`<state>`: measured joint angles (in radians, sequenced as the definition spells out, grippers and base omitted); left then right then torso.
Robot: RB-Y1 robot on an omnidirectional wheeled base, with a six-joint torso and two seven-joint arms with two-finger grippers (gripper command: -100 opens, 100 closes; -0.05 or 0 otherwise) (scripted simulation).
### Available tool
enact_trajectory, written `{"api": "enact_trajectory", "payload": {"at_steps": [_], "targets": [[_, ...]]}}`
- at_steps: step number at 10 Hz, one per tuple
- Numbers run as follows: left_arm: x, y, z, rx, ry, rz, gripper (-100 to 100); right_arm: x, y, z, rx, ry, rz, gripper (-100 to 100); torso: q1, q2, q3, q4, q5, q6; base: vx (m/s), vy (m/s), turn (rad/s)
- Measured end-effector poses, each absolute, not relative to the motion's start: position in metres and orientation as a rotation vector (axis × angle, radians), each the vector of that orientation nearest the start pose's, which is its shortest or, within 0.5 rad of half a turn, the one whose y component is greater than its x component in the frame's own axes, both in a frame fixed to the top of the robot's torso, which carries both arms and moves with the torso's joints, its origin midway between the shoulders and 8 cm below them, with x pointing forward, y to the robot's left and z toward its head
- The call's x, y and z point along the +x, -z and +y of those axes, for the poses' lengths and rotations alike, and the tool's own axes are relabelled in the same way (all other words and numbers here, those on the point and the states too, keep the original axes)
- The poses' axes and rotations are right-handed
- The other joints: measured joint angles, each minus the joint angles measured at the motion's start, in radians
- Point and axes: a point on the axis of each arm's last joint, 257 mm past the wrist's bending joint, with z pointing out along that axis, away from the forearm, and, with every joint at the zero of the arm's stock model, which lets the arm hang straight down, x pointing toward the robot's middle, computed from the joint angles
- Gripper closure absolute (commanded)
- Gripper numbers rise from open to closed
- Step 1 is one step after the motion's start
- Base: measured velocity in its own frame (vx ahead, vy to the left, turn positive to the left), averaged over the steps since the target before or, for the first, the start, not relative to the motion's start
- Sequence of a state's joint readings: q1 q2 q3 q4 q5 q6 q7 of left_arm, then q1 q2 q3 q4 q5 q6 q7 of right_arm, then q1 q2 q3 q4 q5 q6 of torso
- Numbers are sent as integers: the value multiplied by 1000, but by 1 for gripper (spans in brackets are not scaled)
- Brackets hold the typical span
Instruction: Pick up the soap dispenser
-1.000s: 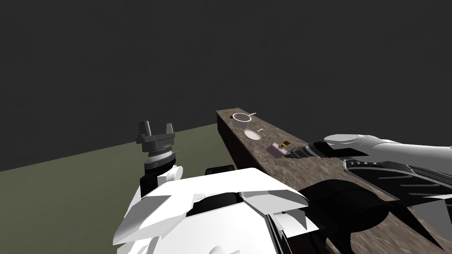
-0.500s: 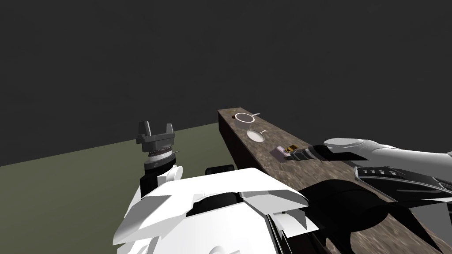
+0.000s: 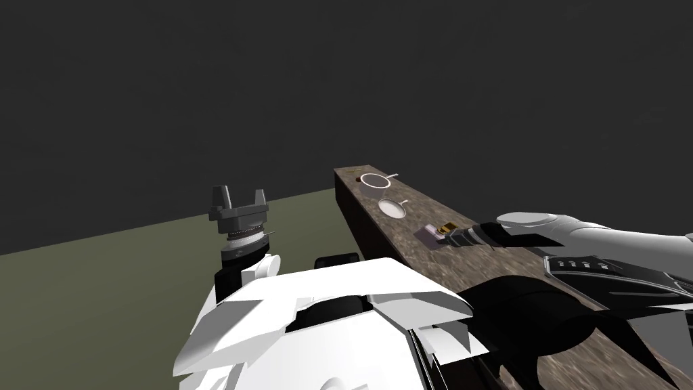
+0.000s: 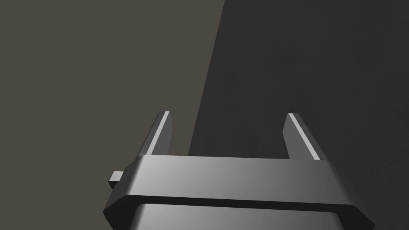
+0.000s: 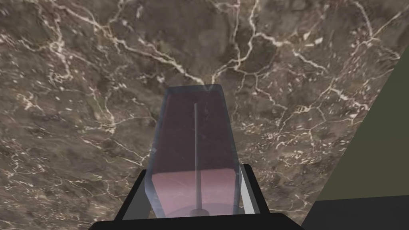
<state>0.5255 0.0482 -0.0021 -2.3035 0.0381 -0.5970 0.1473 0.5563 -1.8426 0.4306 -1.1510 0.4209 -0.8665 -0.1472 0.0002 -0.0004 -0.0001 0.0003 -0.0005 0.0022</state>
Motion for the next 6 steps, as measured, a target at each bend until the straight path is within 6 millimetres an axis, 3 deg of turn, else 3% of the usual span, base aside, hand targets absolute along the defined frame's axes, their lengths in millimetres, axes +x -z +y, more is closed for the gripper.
{"api": "enact_trajectory", "payload": {"at_steps": [1,2,5,6], "targets": [[320,-44,276,-620,1484,527,0,184,255,-652,-442,-85,2853,0,0,0,0,0,0,0,0,0,0],[320,-44,276,-620,1484,527,0,184,255,-652,-442,-85,2853,100,0,0,0,0,0,0,-10,-2,-86],[320,-44,276,-620,1484,527,0,194,240,-648,-465,-85,2855,100,1,1,1,0,1,1,-12,-5,-56],[320,-44,276,-620,1484,527,0,194,240,-648,-464,-86,2855,0,1,1,1,0,1,0,0,0,0]]}}
